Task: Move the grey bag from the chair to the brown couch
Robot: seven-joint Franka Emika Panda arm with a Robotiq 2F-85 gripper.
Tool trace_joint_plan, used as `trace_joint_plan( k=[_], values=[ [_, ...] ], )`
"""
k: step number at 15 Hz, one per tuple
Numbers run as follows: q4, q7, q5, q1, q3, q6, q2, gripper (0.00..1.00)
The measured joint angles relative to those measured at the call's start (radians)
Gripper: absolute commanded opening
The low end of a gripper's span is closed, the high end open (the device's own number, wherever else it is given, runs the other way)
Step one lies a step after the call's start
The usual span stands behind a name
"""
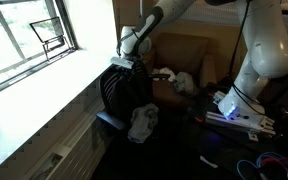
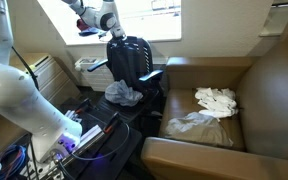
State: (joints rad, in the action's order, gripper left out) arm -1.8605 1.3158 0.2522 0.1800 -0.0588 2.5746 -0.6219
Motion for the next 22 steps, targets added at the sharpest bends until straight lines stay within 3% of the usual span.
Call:
trace_joint_plan(
  k=[1,8,10,14,15,16,17,18,20,22],
  values=[
    [0.003,0.015,-0.023,0.017,0.021,0.000,0.000,0.01],
    [0.033,0.181,-0.262,0.148,0.168,-0.037,0.018,0.04],
    [0.019,0.208,-0.316,0.159,0.190,-0.037,0.062,0.04],
    [-0.045,0.296,-0.405,0.161,0.243,0.082,0.225,0.04],
    [-0.067,0.319,-0.423,0.158,0.255,0.114,0.276,0.43],
    [-0.090,0.346,-0.446,0.155,0.265,0.145,0.328,0.19],
    [-0.101,0.353,-0.455,0.149,0.263,0.139,0.363,0.25],
    [-0.102,0.351,-0.455,0.142,0.256,0.131,0.373,0.57],
    [-0.100,0.343,-0.436,0.128,0.233,0.129,0.354,0.71],
    [-0.089,0.249,-0.303,0.071,0.152,0.085,0.310,0.84]
  ],
)
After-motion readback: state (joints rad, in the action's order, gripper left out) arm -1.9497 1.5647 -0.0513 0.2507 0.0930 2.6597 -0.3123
